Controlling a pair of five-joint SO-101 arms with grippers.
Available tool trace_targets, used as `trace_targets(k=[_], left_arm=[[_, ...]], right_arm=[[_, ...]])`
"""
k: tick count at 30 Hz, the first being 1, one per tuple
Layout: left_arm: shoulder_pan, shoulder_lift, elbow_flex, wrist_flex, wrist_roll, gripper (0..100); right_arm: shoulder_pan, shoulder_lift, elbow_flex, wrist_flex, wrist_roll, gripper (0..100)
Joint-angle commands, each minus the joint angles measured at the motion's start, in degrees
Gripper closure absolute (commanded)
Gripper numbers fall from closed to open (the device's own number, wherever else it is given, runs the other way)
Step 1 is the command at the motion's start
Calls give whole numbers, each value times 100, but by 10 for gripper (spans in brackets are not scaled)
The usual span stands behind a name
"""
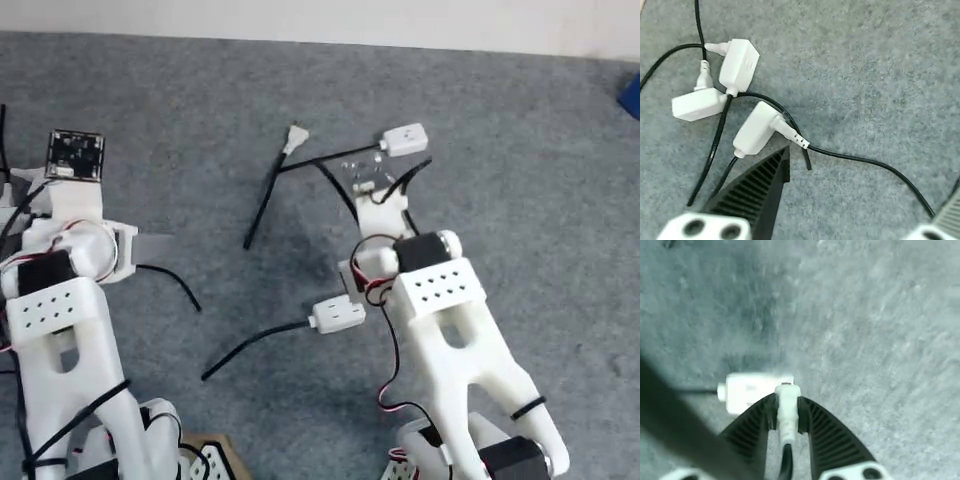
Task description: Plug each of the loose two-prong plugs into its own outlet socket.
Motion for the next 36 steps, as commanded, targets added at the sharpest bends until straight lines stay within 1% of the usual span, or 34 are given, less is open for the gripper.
trace_targets(k=[1,5,12,17,20,22,26,29,34,36], left_arm=[[22,-13,75,-202,-53,530],[22,-13,154,-264,-53,530],[13,-13,277,-281,-53,530],[4,-13,400,-281,-53,531],[-4,-13,400,-281,-53,532],[-4,-22,400,-281,-53,532],[-4,-22,400,-281,-53,532],[-31,-22,400,-281,-62,532],[-215,-22,400,-510,-62,532],[-224,-13,400,-519,-62,532]], right_arm=[[-4,-31,-259,-92,-123,991],[-198,-40,-22,-66,-132,991],[-576,-40,13,391,-448,991],[-919,-31,-31,479,-721,991],[-1095,48,-40,444,-730,991],[-1095,312,-40,391,-791,991],[-1095,1051,-48,-40,-809,991],[-1095,1244,-251,-286,-949,991],[-1095,1244,-497,-259,-958,991],[-1095,1235,-673,-66,-932,991]])
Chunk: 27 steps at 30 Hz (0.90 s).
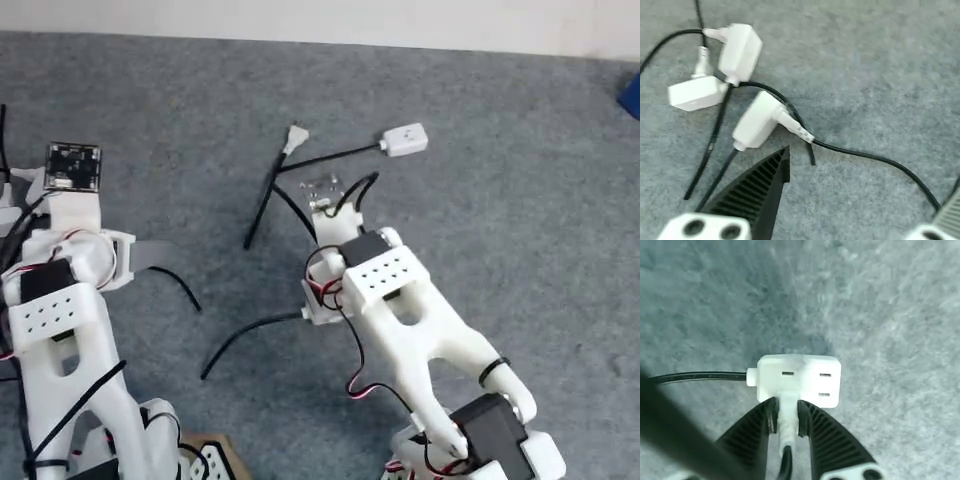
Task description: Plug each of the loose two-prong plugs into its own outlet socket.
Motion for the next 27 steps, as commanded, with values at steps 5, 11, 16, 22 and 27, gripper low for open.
trace_targets(k=[5,11,16,22,27], left_arm=[[-31,-13,-22,-132,-62,532],[-48,-13,-22,-123,-62,532],[-57,-13,-22,-123,-62,532],[-57,-13,-22,-132,-62,532],[-57,-22,-22,-132,-62,532]], right_arm=[[-84,-57,-1235,875,-26,991],[-66,4,-1736,1121,141,991],[-66,4,-1323,769,132,991],[-57,4,-857,409,-105,991],[-57,13,-646,198,-105,991]])
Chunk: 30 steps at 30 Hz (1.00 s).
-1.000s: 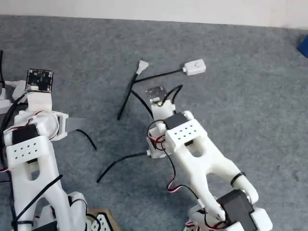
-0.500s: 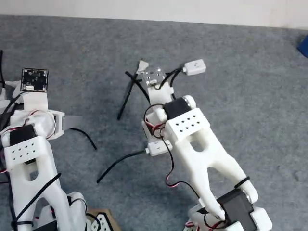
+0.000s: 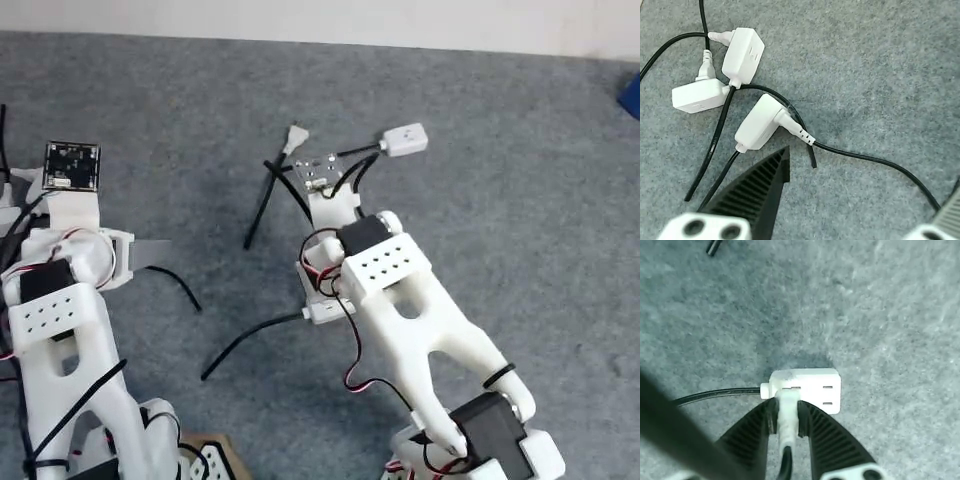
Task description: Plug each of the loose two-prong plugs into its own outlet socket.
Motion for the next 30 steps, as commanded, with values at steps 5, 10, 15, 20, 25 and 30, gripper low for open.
trace_targets(k=[5,10,15,20,25,30], left_arm=[[-48,-22,-22,-70,-62,532],[-57,-22,-22,-70,-62,532],[-57,-22,-22,-70,-62,532],[-57,-40,-22,-70,-62,532],[-57,-40,-22,-70,-62,532],[-57,-48,-22,-70,-62,532]], right_arm=[[-48,-31,338,-470,-53,991],[66,-31,374,-514,-35,991],[303,-31,497,-576,70,991],[330,-31,620,-585,141,991],[303,-31,664,-567,105,991],[303,-31,664,-418,105,991]])
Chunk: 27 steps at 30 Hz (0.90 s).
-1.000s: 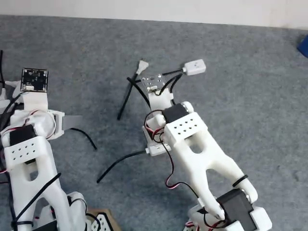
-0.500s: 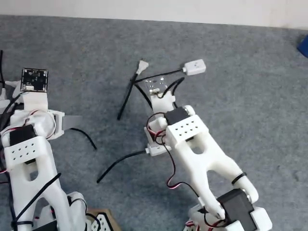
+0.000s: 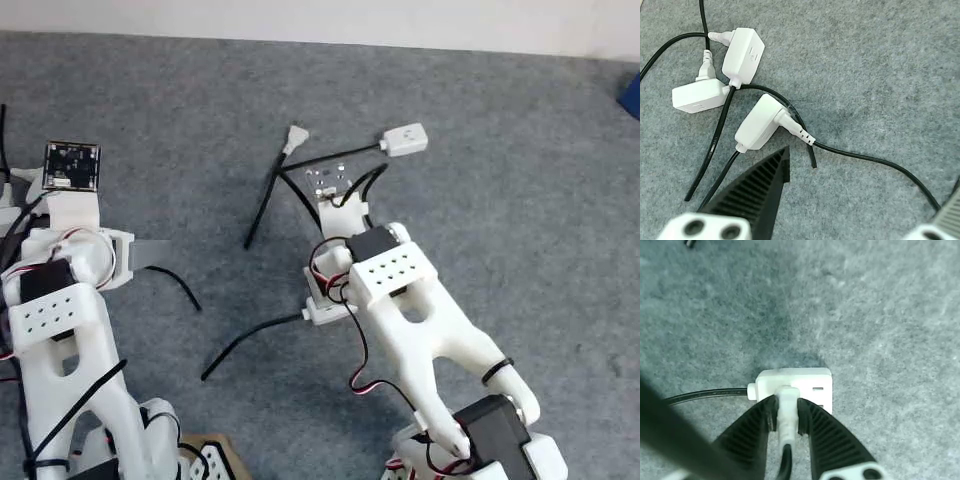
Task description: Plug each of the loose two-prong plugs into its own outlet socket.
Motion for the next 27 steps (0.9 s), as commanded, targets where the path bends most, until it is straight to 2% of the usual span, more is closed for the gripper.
trace_targets(k=[1,12,20,27], left_arm=[[-57,-48,-22,-70,-53,532],[-57,-57,-22,-70,-53,532],[-57,-57,-31,-70,-53,532],[-171,-57,-57,-88,-53,532]], right_arm=[[84,-13,13,198,35,991],[84,13,31,92,26,991],[-84,1165,84,-321,26,991],[-110,1305,84,-382,62,991]])
